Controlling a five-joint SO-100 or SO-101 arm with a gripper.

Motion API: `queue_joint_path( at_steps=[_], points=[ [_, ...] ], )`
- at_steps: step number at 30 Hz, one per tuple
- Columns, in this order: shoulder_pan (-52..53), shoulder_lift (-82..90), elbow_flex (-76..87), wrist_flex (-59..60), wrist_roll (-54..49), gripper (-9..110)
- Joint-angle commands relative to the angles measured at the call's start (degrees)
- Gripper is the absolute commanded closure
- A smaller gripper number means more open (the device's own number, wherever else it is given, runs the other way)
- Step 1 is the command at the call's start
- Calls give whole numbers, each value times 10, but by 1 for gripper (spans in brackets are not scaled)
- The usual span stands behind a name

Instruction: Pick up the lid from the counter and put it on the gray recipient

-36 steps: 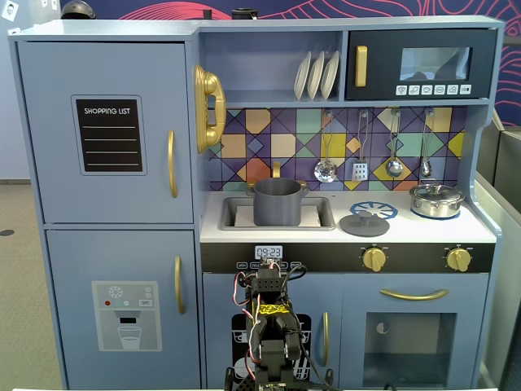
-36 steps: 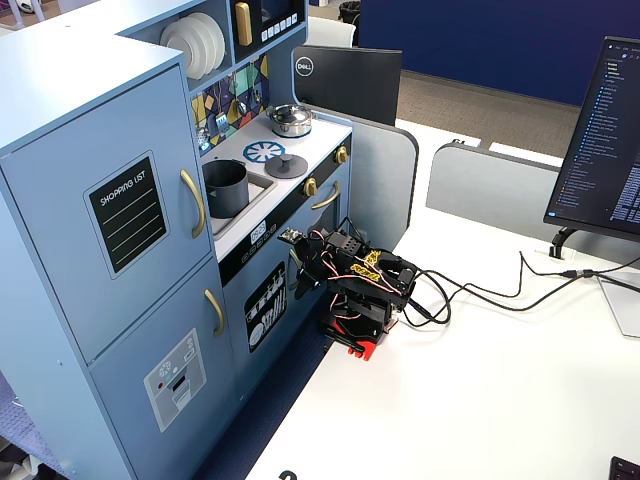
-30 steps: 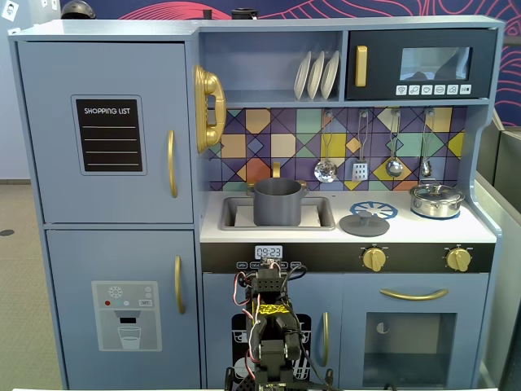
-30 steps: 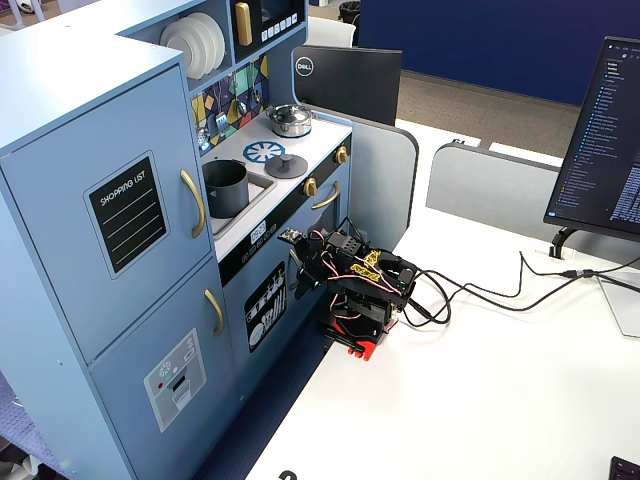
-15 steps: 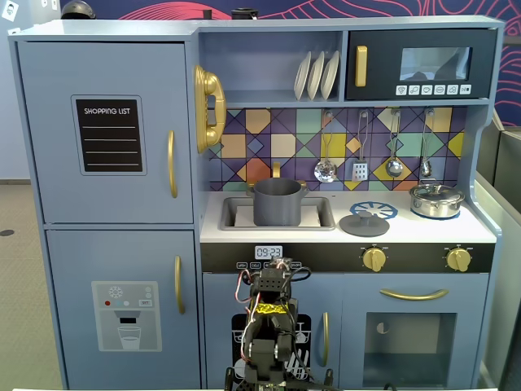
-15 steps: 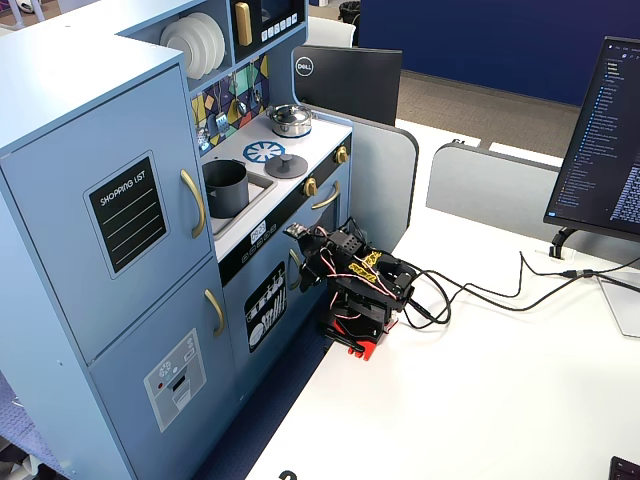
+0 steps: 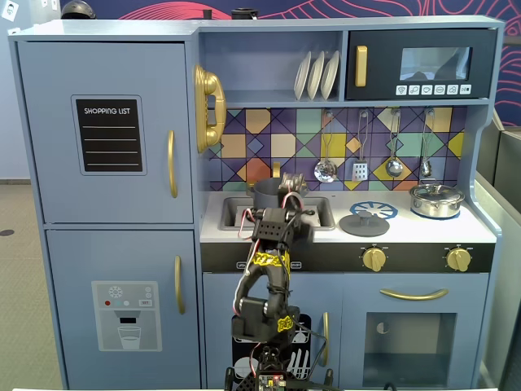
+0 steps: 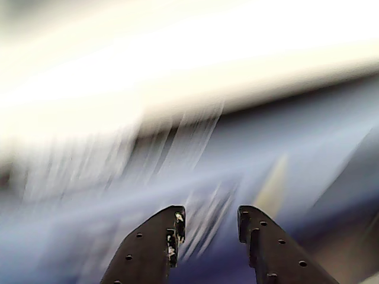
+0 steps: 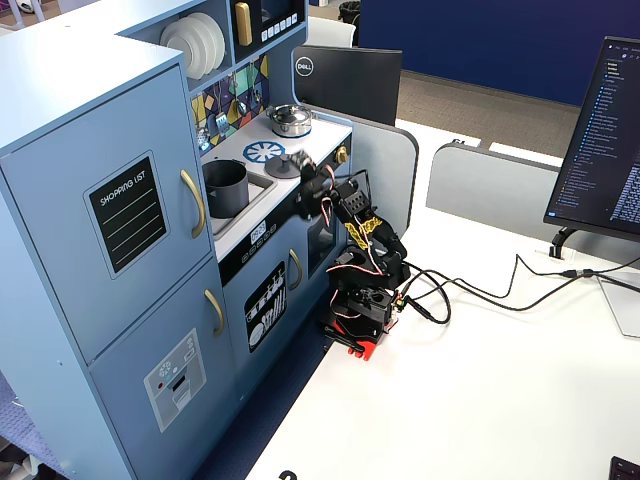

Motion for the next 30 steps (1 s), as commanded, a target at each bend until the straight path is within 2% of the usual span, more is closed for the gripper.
queue_joint_path(
  at_steps=[1,6,9,11,14,17,20,30],
  points=[
    [82,-5,-25,-164,-11,102],
    [144,19,84,-369,-12,102],
    [171,16,161,-519,37,102],
    [181,7,212,-599,33,102],
    [188,0,247,-619,11,101],
    [183,-17,258,-665,44,84],
    [174,-49,259,-713,40,77],
    [152,-163,256,-833,12,76]
  ],
)
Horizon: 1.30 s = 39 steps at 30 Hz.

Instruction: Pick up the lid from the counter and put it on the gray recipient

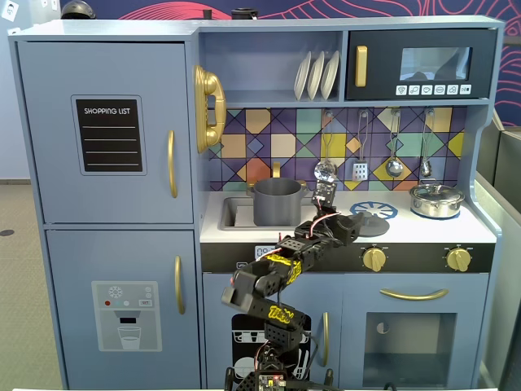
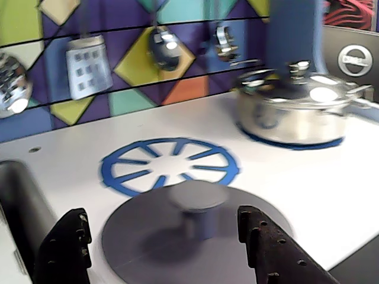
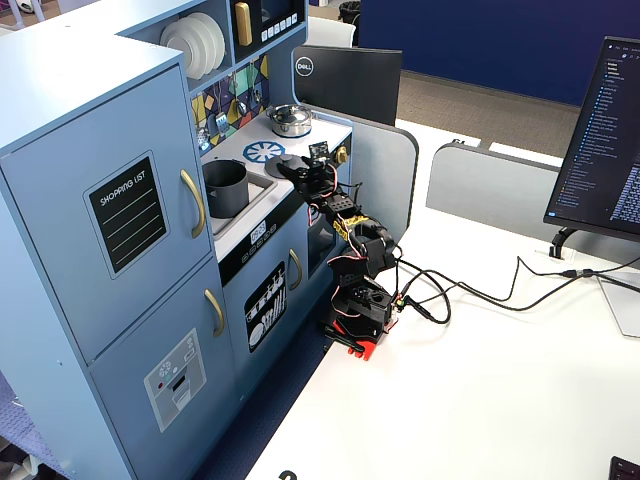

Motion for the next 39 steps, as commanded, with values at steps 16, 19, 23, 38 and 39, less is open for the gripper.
queue_joint_path(
  at_steps=[16,19,23,38,39],
  points=[
    [10,-179,-118,-87,-4,77],
    [12,-203,-134,-99,-2,76],
    [13,-234,-154,-112,1,77],
    [9,-361,-243,-139,5,79],
    [8,-369,-248,-139,6,80]
  ],
)
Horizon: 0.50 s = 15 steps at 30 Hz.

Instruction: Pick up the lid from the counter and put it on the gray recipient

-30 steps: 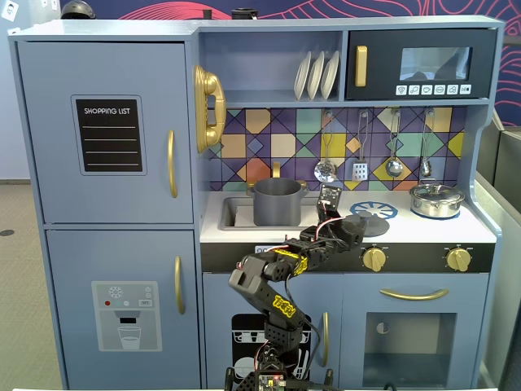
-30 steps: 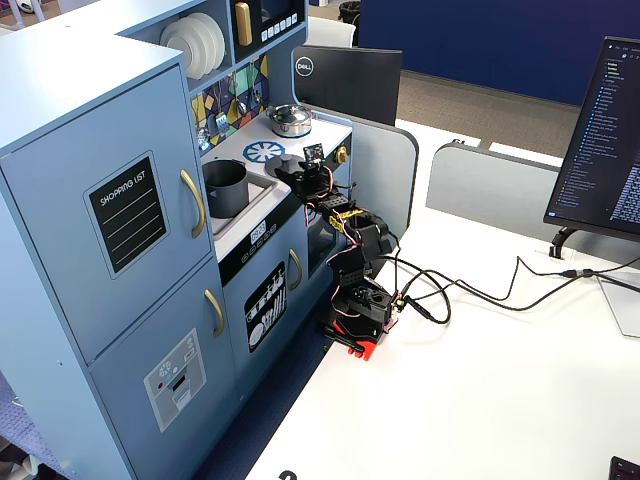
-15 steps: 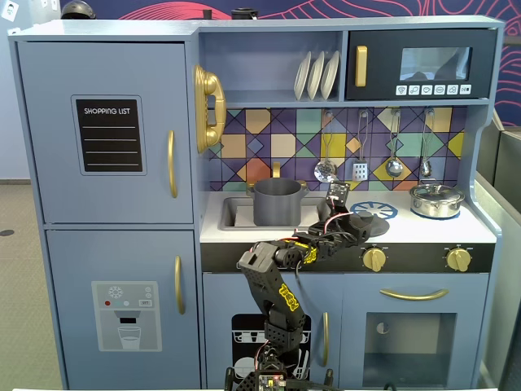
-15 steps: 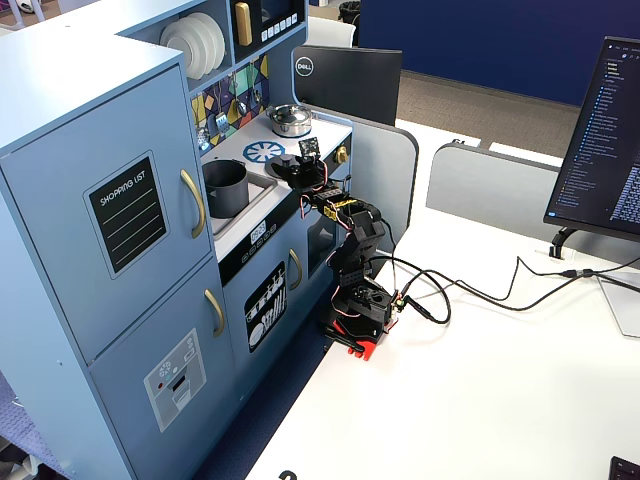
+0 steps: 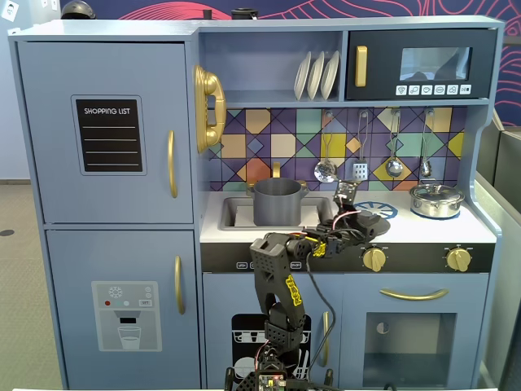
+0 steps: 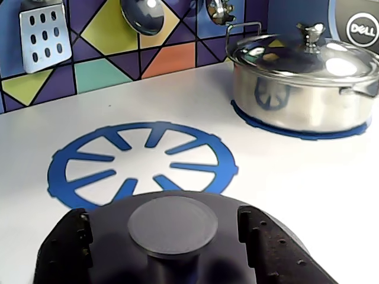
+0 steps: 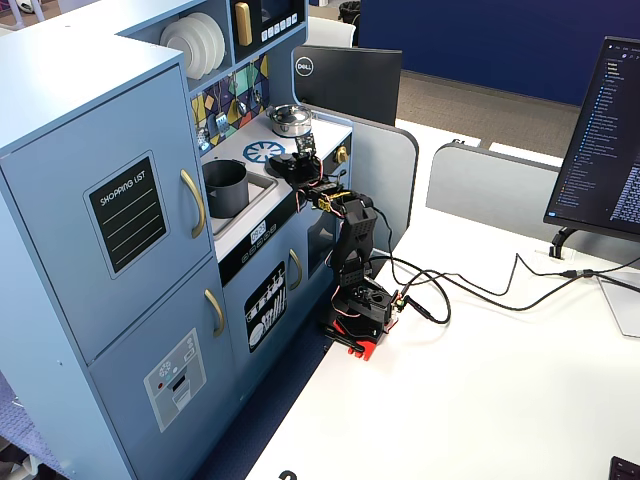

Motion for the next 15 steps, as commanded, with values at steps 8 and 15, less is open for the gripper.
queue_joint_path(
  at_steps=[8,15],
  points=[
    [-10,-57,-61,-19,8,94],
    [-20,-59,-47,-27,11,102]
  ],
)
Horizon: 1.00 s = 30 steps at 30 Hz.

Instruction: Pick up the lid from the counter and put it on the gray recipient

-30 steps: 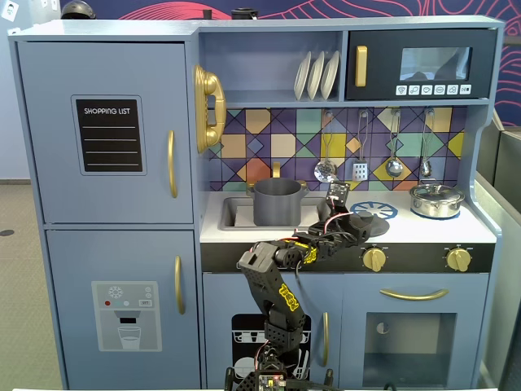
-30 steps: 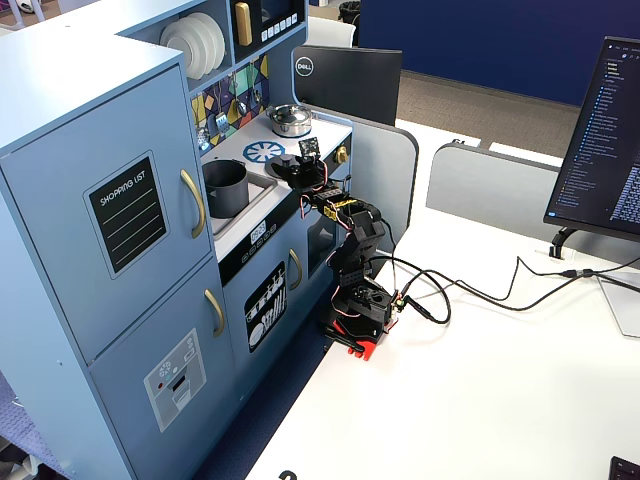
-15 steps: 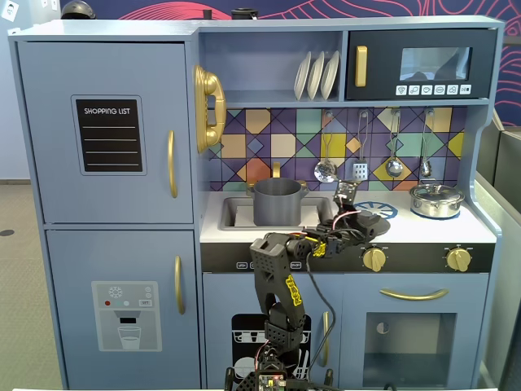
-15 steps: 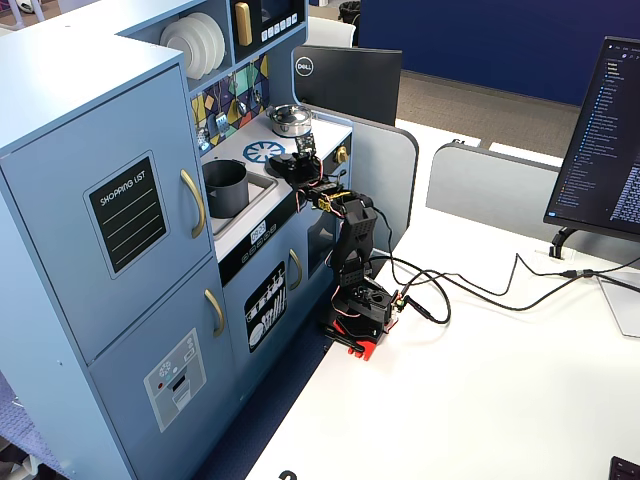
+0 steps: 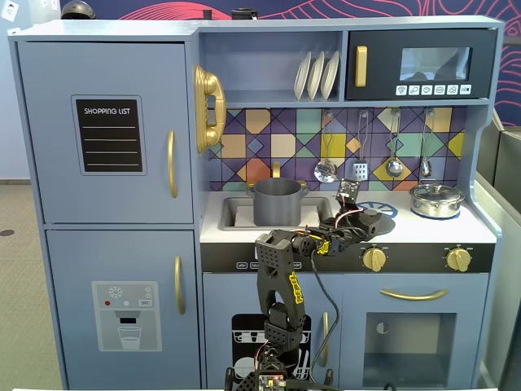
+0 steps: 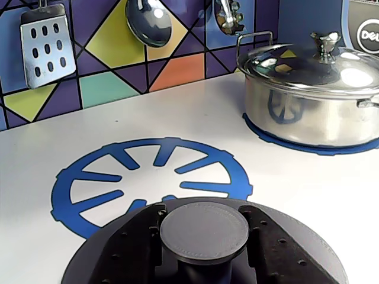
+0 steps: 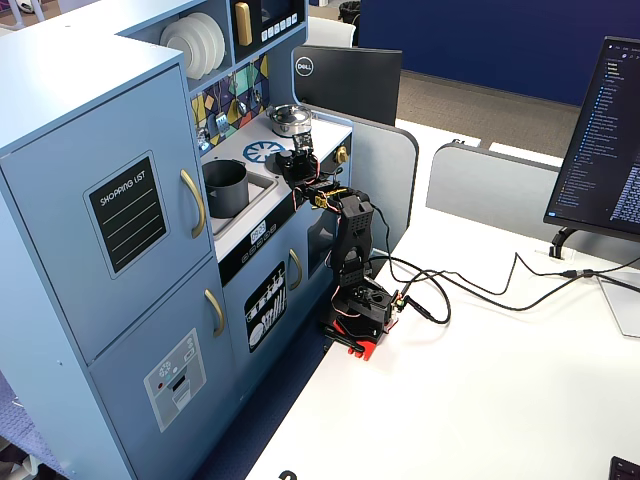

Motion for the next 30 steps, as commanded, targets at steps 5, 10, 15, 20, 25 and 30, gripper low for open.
queue_joint_path(
  at_steps=[5,10,15,20,25,30],
  points=[
    [-14,26,-7,-5,6,102],
    [-22,82,-41,37,-4,102],
    [-47,158,-107,134,-7,102],
    [-103,243,-155,235,-24,102],
    [-184,311,-171,325,-13,102],
    [-255,351,-142,350,-14,102]
  ],
)
